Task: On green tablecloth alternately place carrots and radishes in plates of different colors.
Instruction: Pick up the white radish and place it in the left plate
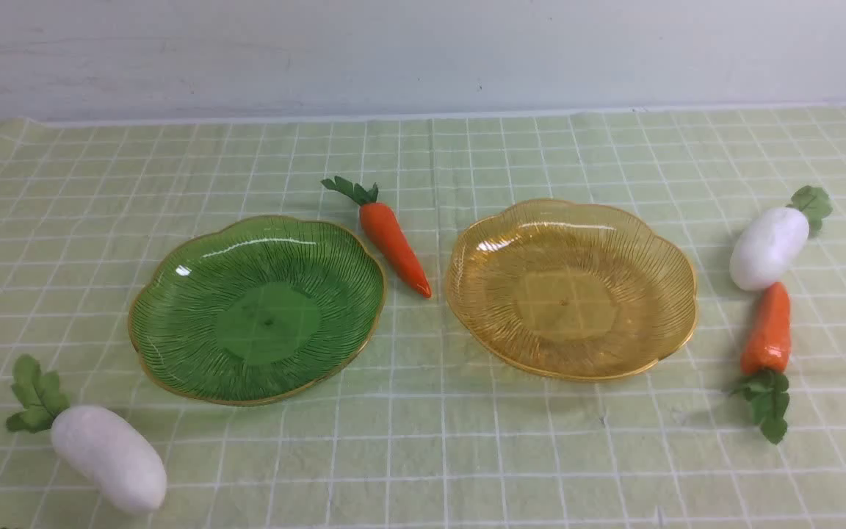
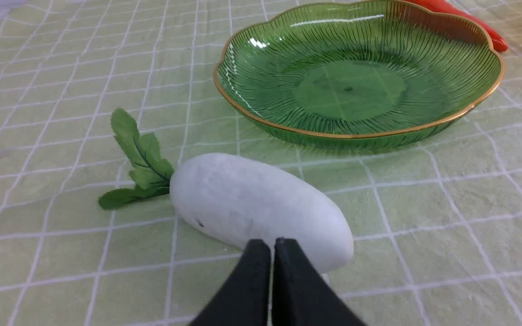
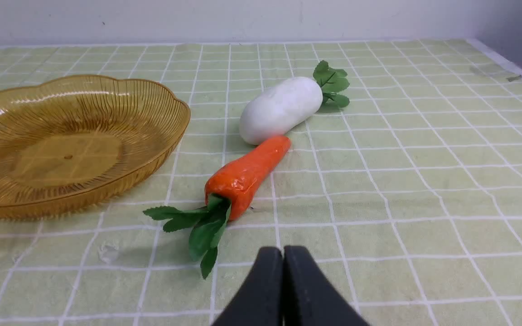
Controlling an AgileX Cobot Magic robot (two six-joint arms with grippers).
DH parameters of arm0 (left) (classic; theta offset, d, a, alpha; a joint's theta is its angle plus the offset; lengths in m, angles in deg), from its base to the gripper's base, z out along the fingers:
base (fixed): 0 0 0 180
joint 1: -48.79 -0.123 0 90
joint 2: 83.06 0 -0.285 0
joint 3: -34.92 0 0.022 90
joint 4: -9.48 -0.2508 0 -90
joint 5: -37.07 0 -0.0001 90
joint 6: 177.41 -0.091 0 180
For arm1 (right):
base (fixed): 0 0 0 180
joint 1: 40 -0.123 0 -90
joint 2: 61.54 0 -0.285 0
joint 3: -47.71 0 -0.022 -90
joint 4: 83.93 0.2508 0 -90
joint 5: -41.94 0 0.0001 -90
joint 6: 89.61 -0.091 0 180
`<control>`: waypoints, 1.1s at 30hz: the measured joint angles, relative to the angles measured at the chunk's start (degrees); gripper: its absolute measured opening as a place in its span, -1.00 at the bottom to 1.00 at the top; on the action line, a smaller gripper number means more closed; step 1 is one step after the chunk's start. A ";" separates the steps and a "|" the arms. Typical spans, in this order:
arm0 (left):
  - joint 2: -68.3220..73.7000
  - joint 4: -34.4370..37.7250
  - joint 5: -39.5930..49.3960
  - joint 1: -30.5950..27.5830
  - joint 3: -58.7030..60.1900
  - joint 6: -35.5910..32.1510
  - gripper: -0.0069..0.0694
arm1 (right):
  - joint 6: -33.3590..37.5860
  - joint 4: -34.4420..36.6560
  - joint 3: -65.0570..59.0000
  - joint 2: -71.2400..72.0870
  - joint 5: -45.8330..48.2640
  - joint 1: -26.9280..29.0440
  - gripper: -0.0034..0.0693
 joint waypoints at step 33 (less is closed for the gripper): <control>0.00 20.34 -15.48 0.00 0.05 14.75 -0.84 | 0.00 -0.28 0.00 0.00 0.00 0.00 -0.94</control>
